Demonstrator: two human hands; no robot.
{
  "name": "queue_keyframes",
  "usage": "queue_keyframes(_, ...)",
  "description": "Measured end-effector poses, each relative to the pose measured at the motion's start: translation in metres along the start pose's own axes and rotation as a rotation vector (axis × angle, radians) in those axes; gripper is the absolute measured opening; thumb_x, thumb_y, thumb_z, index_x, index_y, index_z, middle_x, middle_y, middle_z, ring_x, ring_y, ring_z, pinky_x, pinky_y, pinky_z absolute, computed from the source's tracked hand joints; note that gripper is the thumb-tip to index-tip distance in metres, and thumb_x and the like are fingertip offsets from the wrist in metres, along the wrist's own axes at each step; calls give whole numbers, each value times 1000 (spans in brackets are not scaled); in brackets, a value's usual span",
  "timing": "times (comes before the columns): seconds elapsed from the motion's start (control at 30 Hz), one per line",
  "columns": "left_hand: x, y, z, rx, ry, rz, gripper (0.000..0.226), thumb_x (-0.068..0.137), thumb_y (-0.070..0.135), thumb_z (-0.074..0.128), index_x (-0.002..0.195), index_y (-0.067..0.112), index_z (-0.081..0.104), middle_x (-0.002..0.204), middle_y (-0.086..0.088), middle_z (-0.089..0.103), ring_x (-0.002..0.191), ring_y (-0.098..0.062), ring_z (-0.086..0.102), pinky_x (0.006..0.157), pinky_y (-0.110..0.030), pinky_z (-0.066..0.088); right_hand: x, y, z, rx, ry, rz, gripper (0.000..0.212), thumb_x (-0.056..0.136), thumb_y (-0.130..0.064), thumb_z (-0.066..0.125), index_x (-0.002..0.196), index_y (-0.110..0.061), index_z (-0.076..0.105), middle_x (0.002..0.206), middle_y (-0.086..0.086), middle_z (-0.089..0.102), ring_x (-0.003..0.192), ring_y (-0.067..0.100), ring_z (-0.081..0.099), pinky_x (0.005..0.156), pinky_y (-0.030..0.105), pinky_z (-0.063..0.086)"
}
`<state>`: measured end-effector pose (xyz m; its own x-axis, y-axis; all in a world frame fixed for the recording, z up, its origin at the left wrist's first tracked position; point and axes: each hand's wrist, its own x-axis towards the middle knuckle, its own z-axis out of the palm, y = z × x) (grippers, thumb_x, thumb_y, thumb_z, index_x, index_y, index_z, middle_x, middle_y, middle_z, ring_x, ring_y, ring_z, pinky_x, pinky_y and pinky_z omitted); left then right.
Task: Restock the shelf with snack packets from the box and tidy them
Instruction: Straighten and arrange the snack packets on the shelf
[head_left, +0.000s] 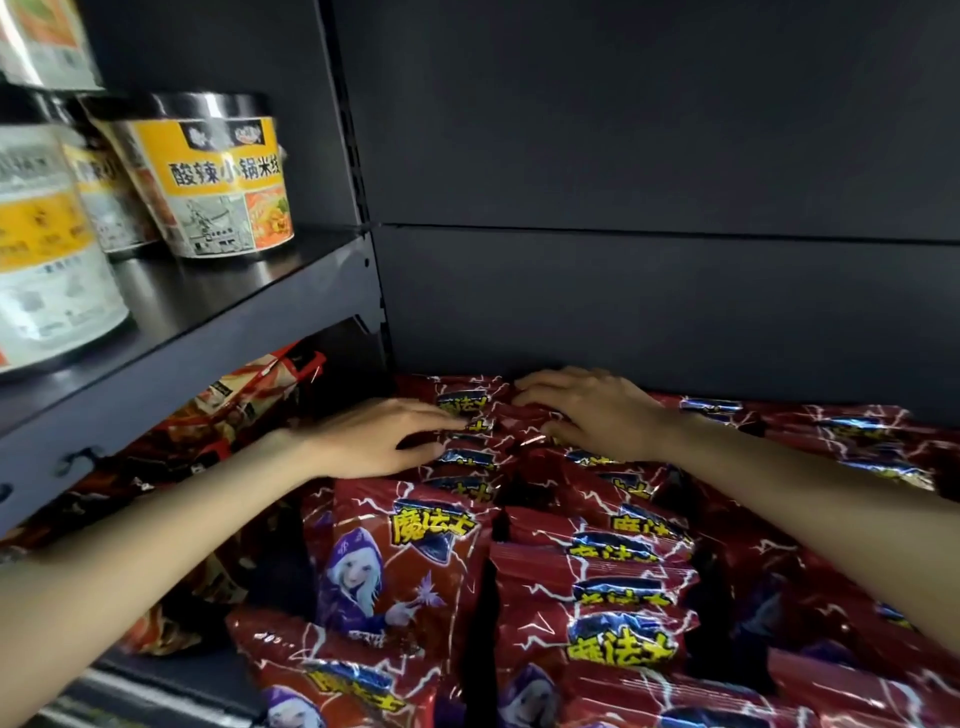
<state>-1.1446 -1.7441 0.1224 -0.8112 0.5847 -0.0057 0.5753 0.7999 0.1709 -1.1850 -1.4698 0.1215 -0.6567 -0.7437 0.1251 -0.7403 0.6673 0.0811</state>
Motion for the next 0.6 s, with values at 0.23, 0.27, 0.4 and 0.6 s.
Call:
queue_keyframes(0.23, -11, -2, 4, 5, 102, 95, 41, 93, 41, 50, 134, 36, 50, 142, 25, 37, 128, 8, 33, 107, -13, 22, -11, -7, 1, 119, 280, -60, 21, 86, -24, 68, 107, -22, 68, 108, -3, 59, 99, 14, 55, 89, 29, 47)
queue_keyframes(0.27, -13, -3, 5, 13, 145, 134, 38, 92, 40, 50, 129, 34, 56, 139, 23, 41, 126, 8, 35, 106, -11, 23, -12, -8, -2, 147, 267, -51, 15, 87, -25, 67, 102, -23, 70, 101, -5, 60, 91, 10, 55, 83, 28, 48)
queue_keyframes(0.4, -13, -3, 7, 1, 183, 156, 24, 91, 31, 55, 110, 27, 70, 125, 12, 52, 111, 3, 45, 96, -12, 36, -12, -14, -8, 243, 128, -4, 14, 92, -30, 60, 99, -24, 71, 91, -13, 66, 64, -10, 46, 68, 20, 42)
queue_keyframes(0.6, -5, -5, 6, -59, 275, 46, 18, 93, 23, 55, 104, 26, 69, 111, 14, 61, 101, 0, 57, 89, -18, 44, -1, -24, -10, 191, 39, 97, 26, 91, -46, 56, 106, -28, 68, 98, -15, 69, 76, -3, 56, 72, 21, 40)
